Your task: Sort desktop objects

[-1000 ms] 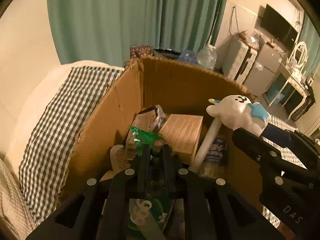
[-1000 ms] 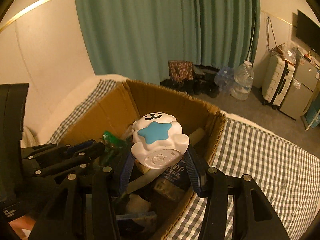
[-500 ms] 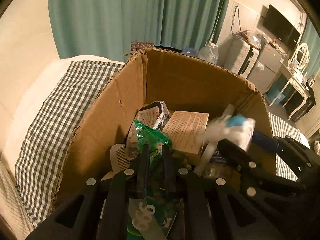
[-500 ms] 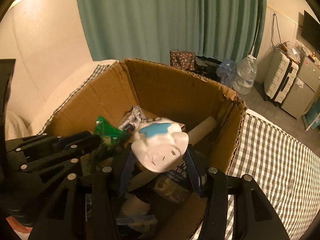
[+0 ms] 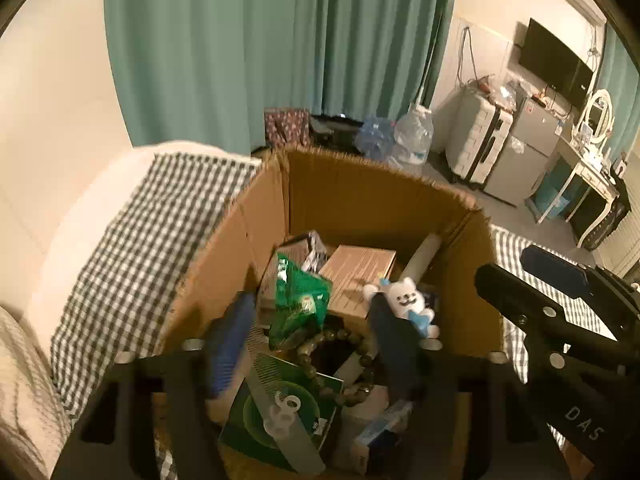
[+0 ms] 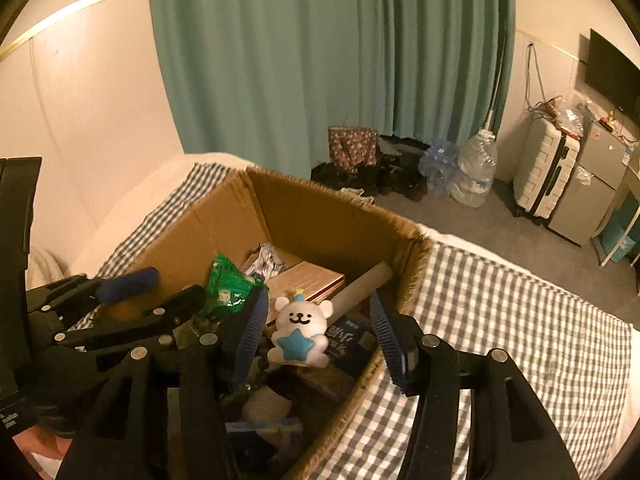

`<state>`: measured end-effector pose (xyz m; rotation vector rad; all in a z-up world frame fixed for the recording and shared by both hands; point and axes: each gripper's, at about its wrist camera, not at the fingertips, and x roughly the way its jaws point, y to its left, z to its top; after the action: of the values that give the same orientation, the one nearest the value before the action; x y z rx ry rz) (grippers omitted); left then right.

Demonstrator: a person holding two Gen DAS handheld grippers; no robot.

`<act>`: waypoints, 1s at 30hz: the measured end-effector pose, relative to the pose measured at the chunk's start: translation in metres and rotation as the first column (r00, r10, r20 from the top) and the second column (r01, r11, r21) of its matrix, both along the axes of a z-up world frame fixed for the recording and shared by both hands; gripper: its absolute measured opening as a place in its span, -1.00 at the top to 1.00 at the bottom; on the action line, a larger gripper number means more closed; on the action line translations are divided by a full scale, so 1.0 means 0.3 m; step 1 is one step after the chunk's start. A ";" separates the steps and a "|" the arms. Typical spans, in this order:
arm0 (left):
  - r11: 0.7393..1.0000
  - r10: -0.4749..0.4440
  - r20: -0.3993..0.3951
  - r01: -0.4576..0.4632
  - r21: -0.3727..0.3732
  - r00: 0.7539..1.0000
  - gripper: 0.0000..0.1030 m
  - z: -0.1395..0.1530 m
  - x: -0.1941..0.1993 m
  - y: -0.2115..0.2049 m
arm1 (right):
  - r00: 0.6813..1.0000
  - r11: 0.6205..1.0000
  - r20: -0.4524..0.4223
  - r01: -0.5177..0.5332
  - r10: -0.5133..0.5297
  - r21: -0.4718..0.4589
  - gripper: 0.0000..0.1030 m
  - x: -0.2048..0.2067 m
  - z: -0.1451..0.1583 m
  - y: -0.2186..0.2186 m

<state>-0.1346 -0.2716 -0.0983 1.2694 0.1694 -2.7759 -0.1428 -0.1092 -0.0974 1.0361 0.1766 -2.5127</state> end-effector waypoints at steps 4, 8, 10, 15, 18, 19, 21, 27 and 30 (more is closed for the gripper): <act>1.000 0.011 -0.031 -0.011 0.001 0.999 -0.62 0.074 0.034 0.013 | 0.999 1.000 -0.031 0.022 -0.023 -0.019 -0.15 0.048 0.074 0.041; 1.000 0.019 -0.077 -0.018 0.009 0.997 -0.84 0.157 0.079 0.030 | 0.996 0.998 -0.075 0.052 -0.055 -0.040 -0.36 0.109 0.158 0.087; 1.000 0.021 -0.112 -0.021 0.000 0.993 -0.95 0.207 0.110 0.048 | 0.992 0.996 -0.100 0.072 -0.077 -0.048 -0.53 0.138 0.198 0.115; 1.000 0.003 -0.179 -0.005 -0.008 0.984 -1.00 0.307 0.178 0.086 | 0.977 0.989 -0.158 0.134 -0.143 -0.065 -0.89 0.215 0.306 0.187; 1.000 -0.008 -0.206 0.004 -0.023 0.979 -1.00 0.364 0.219 0.121 | 0.967 0.985 -0.190 0.155 -0.167 -0.076 -1.00 0.257 0.361 0.228; 1.000 -0.012 -0.212 0.006 -0.028 0.977 -1.00 0.379 0.229 0.130 | 0.963 0.983 -0.203 0.162 -0.175 -0.083 -1.00 0.279 0.382 0.249; 0.999 -0.029 -0.235 0.021 -0.038 0.972 -1.00 0.415 0.264 0.161 | 0.955 0.980 -0.222 0.179 -0.195 -0.089 -1.00 0.312 0.418 0.283; 0.995 -0.079 -0.307 0.057 -0.080 0.948 -1.00 0.506 0.353 0.255 | 0.937 0.975 -0.271 0.206 -0.220 -0.081 -1.00 0.405 0.510 0.387; 0.993 -0.097 -0.332 0.071 -0.089 0.938 -1.00 0.544 0.389 0.305 | 0.926 0.968 -0.285 0.230 -0.249 -0.101 -1.00 0.442 0.545 0.443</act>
<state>-0.0179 -0.1802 0.0648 0.7943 0.0297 -3.0209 -0.0103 0.0236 0.0662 0.6847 0.0539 -2.8681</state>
